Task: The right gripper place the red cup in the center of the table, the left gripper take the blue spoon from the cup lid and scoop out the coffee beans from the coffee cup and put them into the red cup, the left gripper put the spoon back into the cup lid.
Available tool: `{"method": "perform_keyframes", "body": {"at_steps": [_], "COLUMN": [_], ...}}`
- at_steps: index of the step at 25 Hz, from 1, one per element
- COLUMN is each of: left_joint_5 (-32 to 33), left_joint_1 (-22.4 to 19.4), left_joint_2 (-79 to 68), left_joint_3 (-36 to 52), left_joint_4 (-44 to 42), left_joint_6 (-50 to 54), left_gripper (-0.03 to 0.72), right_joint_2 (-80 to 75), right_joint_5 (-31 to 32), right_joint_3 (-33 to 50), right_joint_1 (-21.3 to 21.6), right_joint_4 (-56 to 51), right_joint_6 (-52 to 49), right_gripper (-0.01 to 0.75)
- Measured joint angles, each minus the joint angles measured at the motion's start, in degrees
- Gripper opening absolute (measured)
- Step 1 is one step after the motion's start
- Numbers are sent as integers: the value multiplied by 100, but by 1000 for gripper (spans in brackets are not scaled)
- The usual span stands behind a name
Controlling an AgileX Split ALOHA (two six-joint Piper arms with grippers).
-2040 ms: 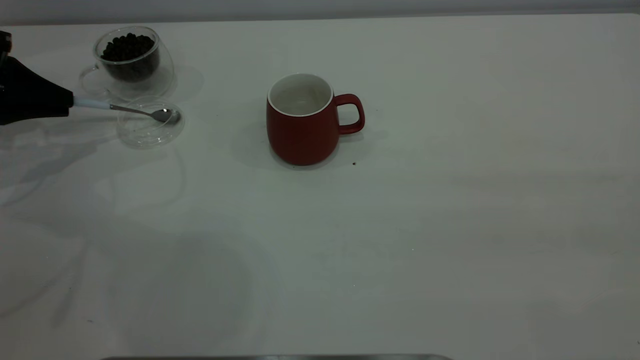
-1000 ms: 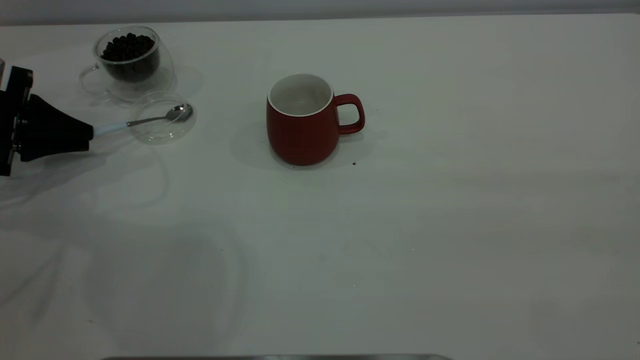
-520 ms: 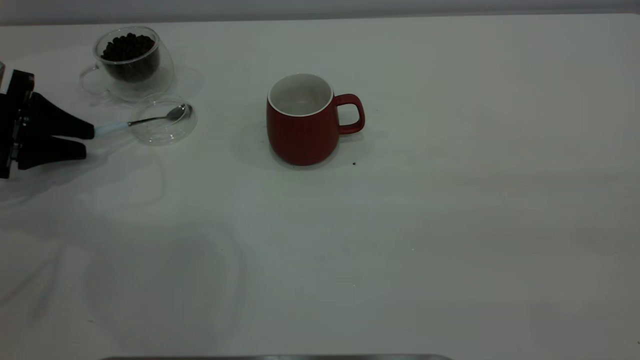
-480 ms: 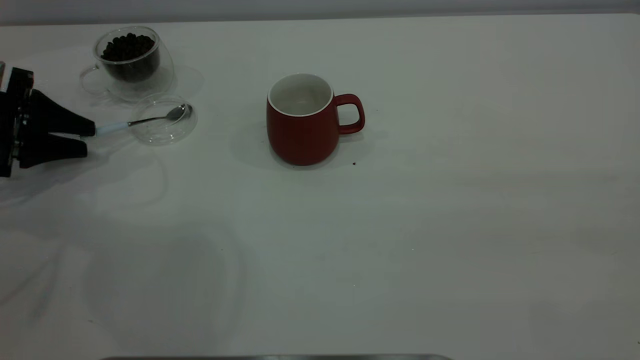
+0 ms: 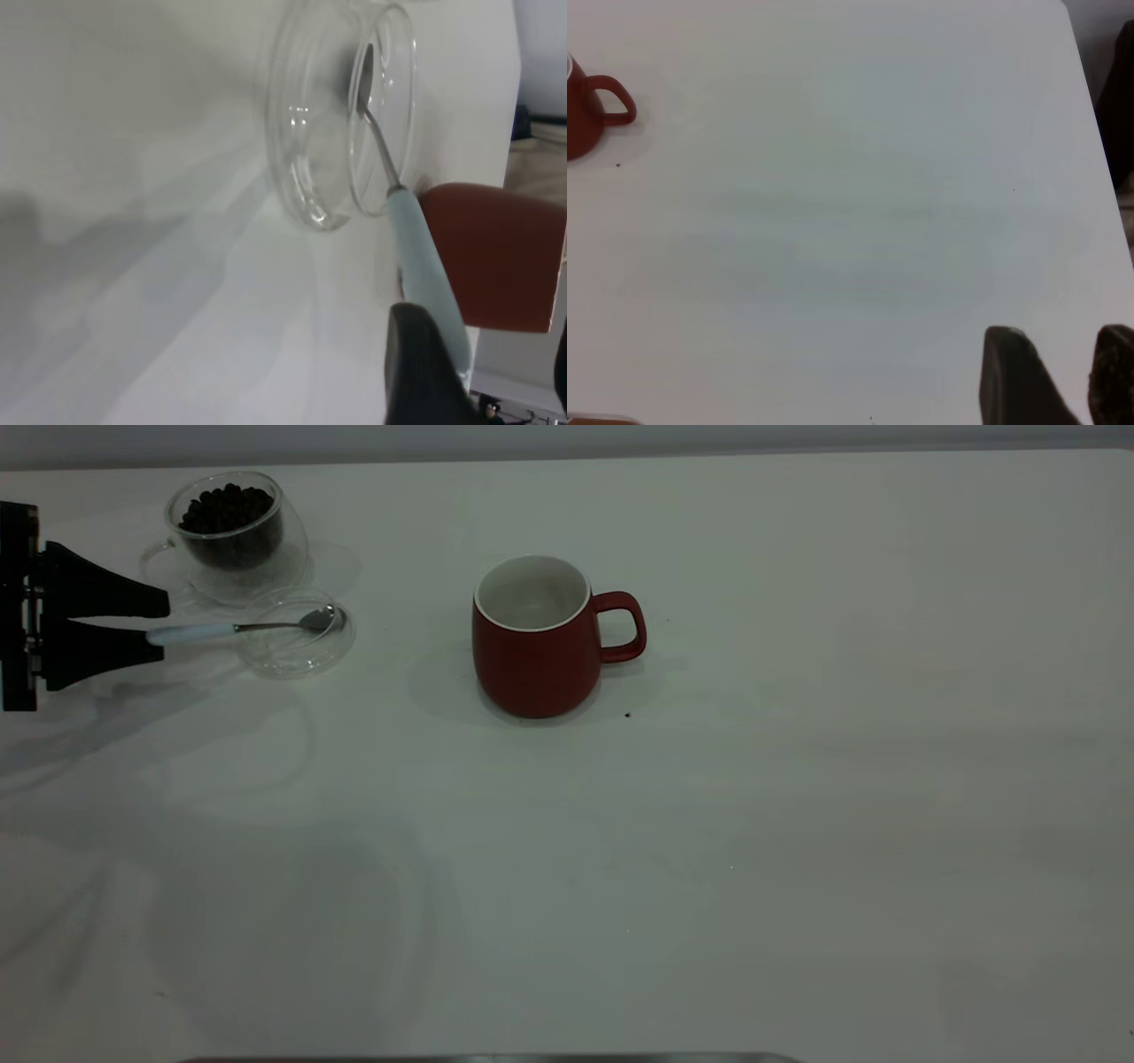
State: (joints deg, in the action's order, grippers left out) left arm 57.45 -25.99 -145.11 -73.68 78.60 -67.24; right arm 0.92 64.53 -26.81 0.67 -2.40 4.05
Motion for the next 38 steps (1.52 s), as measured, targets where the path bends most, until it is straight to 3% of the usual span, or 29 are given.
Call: {"method": "perform_keyframes", "body": {"at_steps": [9, 16, 19, 23, 29, 34, 38], "left_joint_5": [-134, 95, 240, 647, 835, 911, 737], "left_joint_1": [-153, -785, -1191, -1523, -1437, -1200, -982], "left_joint_2": [18, 376, 842, 1654, 3123, 4645, 6092], "left_joint_3": [0, 0, 0, 0, 5, 11, 16], "left_joint_4": [-838, -1025, -836, 45, 844, 763, 109], "left_joint_6": [104, 339, 474, 529, 408, 402, 498], "left_gripper": [425, 425, 425, 425, 425, 425, 423], "right_joint_2": [0, 0, 0, 0, 0, 0, 0], "right_joint_5": [0, 0, 0, 0, 0, 0, 0], "right_joint_3": [0, 0, 0, 0, 0, 0, 0], "right_joint_1": [0, 0, 0, 0, 0, 0, 0], "right_joint_4": [0, 0, 0, 0, 0, 0, 0], "right_joint_6": [0, 0, 0, 0, 0, 0, 0], "right_gripper": [242, 242, 242, 242, 242, 242, 242]}}
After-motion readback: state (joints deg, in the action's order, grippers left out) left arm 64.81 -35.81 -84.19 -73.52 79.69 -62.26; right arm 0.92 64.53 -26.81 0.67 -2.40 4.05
